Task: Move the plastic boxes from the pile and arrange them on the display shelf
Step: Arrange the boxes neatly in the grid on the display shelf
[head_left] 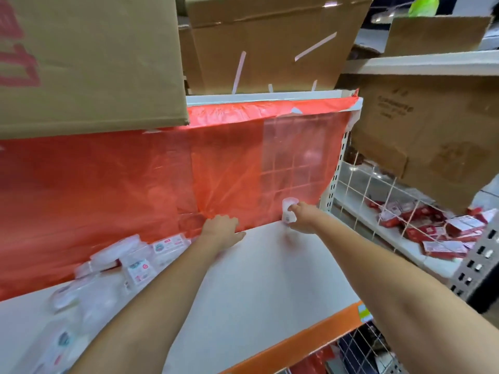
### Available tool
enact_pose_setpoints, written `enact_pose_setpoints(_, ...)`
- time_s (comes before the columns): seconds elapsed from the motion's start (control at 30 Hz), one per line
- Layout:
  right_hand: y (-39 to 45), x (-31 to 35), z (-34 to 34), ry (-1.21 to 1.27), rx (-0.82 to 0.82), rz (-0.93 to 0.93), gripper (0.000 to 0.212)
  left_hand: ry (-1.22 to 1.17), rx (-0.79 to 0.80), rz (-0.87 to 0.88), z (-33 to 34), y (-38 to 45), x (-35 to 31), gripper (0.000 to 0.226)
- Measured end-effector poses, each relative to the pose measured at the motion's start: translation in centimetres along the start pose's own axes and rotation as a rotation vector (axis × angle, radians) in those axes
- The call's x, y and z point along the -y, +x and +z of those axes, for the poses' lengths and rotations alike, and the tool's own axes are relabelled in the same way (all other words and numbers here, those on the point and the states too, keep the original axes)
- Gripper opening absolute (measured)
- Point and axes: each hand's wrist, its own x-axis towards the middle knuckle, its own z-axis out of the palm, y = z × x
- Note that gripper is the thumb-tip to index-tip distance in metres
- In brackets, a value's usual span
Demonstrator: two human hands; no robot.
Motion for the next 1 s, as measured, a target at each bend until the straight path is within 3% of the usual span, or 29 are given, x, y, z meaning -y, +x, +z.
enact_pose_setpoints(0.2, 3.5, -0.8, 1.1, 0.096, -0.1, -0.047, 0.056, -0.039, 0.047, -0.141, 1.6, -0.7, 2.2, 0.049)
enact_pose_setpoints(0.63, 6.6, -2.1, 5.0, 0.453, -0.348, -0.088, 0.039, 0.018, 0.069, -0.224, 4.0, -1.1, 4.4, 0.053)
enact_pose_setpoints(0.87, 5.8, -3.9, 6.2, 0.702, -0.344, -0.228, 0.04, -0.041, 0.031, -0.252, 4.0, -0.6, 4.2, 0.044)
enact_pose_setpoints(1.0, 4.3, -4.3, 6.4, 0.803, -0.324, -0.292, 0.04, -0.104, 0.049, -0.265, 4.1, -0.5, 4.1, 0.056)
